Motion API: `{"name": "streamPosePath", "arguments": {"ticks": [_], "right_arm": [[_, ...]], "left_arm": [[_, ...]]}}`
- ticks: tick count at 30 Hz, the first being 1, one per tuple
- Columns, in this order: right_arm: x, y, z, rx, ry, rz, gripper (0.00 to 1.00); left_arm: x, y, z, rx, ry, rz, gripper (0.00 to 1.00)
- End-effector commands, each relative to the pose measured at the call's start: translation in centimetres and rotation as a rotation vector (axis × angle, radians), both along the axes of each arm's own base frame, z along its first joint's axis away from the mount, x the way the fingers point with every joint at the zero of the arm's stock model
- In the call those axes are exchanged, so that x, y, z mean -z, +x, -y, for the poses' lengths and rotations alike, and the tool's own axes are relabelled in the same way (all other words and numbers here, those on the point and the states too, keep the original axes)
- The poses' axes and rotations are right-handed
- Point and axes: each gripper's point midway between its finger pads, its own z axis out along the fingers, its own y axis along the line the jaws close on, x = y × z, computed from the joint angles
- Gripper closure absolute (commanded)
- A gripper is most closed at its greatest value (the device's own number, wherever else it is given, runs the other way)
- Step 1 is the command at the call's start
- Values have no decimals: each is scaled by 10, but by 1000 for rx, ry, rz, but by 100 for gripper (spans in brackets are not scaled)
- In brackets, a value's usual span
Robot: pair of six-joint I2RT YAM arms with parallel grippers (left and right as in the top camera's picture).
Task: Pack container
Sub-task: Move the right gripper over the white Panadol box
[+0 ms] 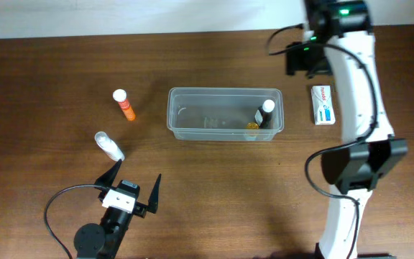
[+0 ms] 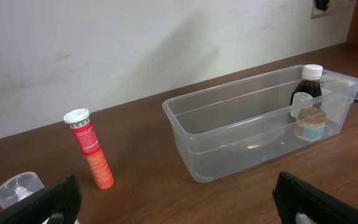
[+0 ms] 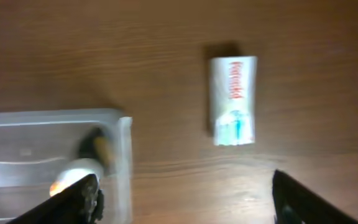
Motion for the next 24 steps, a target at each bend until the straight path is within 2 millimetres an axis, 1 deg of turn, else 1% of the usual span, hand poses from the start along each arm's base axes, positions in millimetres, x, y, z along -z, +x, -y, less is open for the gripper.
{"name": "streamPosePath", "arguments": {"ticks": [1,4,5,9,11,17,24], "right_arm": [[14,0,36,-38,-23,-43,14],[37,-1,46,-77,70,-83,9],[44,-1,52,-65,85,-94,8],[65,1,75,-14,94,-107,8],[77,1,80,-17,96,-117,8],[117,-3,80,-50,86,-169,8],[152,-10,83,-88,69,-203,8]], "left_arm": [[1,0,0,-1,12,3,1],[1,0,0,-1,12,3,1],[1,0,0,-1,12,3,1],[1,0,0,-1,12,3,1],[1,0,0,-1,12,3,1],[1,0,0,-1,12,3,1],[1,0,0,-1,12,3,1]]}}
